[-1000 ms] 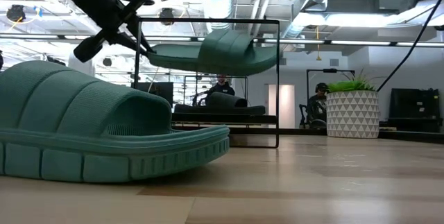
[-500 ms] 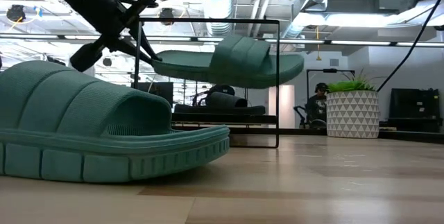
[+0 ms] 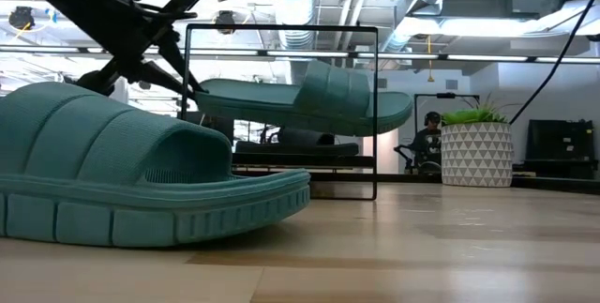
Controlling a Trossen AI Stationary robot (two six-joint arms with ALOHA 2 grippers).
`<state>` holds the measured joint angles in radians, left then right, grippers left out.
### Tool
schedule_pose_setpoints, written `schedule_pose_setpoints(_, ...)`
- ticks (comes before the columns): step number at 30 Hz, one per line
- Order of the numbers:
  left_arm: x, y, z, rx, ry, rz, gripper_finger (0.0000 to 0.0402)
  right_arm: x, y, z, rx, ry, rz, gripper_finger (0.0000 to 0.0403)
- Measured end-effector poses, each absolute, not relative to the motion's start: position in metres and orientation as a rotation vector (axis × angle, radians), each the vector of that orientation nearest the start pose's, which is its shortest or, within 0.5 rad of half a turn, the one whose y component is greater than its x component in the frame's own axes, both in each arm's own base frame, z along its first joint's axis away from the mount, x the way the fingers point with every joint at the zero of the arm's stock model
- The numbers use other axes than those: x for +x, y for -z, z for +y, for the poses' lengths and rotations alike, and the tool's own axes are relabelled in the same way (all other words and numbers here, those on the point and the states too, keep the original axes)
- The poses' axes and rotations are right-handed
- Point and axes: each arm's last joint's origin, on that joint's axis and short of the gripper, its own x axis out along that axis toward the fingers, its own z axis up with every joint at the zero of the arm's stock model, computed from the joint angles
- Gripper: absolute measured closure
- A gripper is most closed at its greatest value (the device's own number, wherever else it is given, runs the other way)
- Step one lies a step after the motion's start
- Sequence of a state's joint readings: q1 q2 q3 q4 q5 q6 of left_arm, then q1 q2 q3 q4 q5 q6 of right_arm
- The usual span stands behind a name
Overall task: Pick and place slides into the shelf
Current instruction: Put the top green slides on the shelf
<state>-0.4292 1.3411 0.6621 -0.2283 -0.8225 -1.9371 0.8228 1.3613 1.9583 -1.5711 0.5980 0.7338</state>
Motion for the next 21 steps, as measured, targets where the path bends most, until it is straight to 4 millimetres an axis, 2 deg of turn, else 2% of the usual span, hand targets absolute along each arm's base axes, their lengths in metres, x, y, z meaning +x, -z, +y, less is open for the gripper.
schedule_pose_setpoints(11, 0.227, -0.165, -0.101, -1.319, -0.882, 0.152, 0.0401, 0.138, -0.473, 0.125, 0.056, 0.065, 0.753, 0.0236)
schedule_pose_setpoints(21, 0.224, -0.162, -0.106, -1.31, -0.874, 0.216, 0.0402, 0.138, -0.473, 0.126, 0.059, 0.053, 0.763, 0.0236)
